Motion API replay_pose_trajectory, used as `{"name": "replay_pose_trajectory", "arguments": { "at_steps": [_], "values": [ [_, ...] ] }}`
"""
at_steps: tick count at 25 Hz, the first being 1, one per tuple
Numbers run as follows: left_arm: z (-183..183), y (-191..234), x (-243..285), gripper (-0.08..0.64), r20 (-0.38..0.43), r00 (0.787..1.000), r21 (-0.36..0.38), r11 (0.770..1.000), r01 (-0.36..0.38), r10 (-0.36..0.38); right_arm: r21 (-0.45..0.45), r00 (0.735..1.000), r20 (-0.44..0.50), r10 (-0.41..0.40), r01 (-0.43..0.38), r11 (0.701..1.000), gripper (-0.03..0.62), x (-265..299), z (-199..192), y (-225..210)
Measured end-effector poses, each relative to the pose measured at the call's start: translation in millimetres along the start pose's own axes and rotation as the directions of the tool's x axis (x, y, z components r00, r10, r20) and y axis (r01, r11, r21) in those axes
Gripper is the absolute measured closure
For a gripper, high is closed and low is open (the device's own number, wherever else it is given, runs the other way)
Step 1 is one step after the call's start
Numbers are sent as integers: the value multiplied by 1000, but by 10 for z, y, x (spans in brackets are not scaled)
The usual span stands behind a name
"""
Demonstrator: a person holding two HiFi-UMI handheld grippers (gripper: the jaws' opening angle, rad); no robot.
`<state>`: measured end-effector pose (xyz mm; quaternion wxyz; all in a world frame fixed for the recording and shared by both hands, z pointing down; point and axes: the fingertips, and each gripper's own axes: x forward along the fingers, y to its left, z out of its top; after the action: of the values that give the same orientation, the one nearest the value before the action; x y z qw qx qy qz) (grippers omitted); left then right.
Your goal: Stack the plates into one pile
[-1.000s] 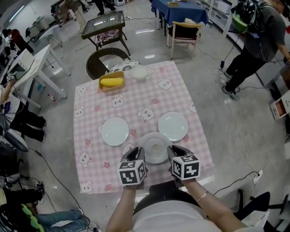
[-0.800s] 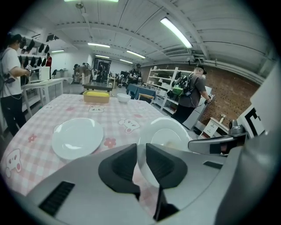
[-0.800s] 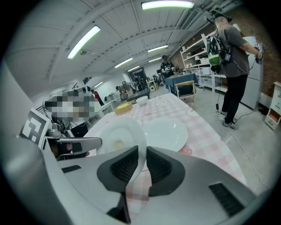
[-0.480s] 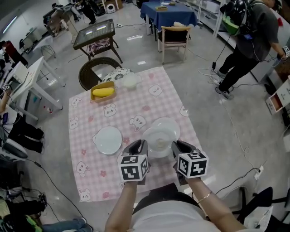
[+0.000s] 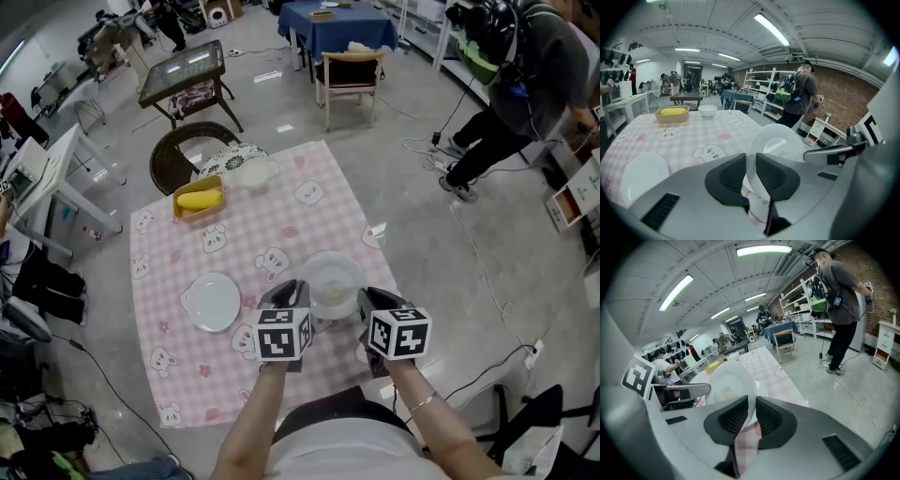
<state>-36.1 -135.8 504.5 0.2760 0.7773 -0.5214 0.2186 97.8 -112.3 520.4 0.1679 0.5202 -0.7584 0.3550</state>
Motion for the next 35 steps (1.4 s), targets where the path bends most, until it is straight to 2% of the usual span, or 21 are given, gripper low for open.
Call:
{"name": "replay_pose_trajectory", "arguments": {
  "at_steps": [12, 17, 30, 35],
  "values": [
    [-247, 106, 501, 476, -110, 994, -31, 1000, -4, 0, -15, 996, -84, -22, 20, 1000, 528, 417, -118, -277],
    [-324, 171, 601, 476, -144, 989, -28, 999, -27, 23, -32, 994, -112, -19, 16, 999, 523, 544, -166, -313],
    [-333, 213, 673, 472, -143, 988, -13, 998, -60, 58, -94, 992, -122, -27, 16, 995, 517, 662, -127, -351],
    [-325, 256, 593, 471, -127, 989, -27, 996, -86, 82, -80, 997, -66, -51, 46, 996, 515, 580, -58, -393]
  ]
}}
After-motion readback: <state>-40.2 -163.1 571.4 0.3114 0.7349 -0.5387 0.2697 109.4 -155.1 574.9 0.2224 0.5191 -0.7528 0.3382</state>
